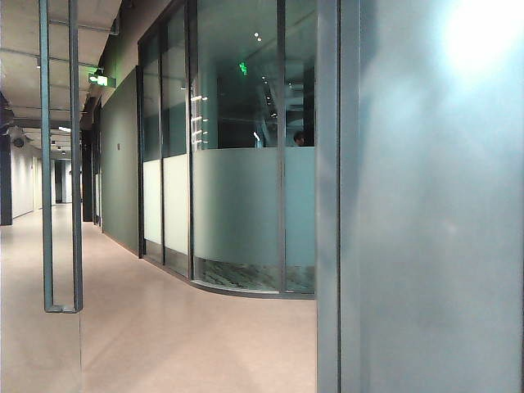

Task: Raise the arm to find the leftmost switch on the wall and turn off the lights.

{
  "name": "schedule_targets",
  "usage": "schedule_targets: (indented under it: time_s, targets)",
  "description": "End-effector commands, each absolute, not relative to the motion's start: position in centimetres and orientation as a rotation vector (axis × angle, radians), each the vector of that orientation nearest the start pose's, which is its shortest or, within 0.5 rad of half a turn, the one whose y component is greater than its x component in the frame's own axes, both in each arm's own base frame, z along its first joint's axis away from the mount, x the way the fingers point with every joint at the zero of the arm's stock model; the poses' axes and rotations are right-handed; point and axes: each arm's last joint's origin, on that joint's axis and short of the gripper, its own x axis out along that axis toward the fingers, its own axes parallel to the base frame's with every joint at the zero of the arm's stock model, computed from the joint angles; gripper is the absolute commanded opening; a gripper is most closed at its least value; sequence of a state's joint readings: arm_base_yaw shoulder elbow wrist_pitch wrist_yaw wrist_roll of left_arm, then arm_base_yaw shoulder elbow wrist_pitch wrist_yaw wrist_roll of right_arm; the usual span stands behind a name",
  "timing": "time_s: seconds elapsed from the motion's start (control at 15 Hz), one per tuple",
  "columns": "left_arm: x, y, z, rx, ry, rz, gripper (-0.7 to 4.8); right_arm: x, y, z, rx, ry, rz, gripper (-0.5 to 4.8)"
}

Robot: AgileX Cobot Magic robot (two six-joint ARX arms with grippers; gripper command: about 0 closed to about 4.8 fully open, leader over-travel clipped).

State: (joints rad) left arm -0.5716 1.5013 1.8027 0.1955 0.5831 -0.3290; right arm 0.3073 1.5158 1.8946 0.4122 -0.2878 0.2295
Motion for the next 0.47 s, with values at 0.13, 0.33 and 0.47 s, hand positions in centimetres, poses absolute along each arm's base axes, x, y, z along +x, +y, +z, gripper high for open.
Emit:
schedule_targets:
  time_s: [0.13,0.33,0.47]
  targets:
    - [24.0,-17.4,54.4,-0.274,-0.355,-1.21,-0.05,27.6,9.6,57.5,0.177,-0.734,0.612,-0.01]
    - [24.0,-17.4,54.4,-0.274,-0.355,-1.21,-0.05,28.4,9.7,57.1,0.188,-0.714,0.584,-0.01]
    - [24.0,-17.4,54.4,-0.274,-0.355,-1.209,-0.05,28.7,9.8,56.9,0.192,-0.709,0.571,-0.01]
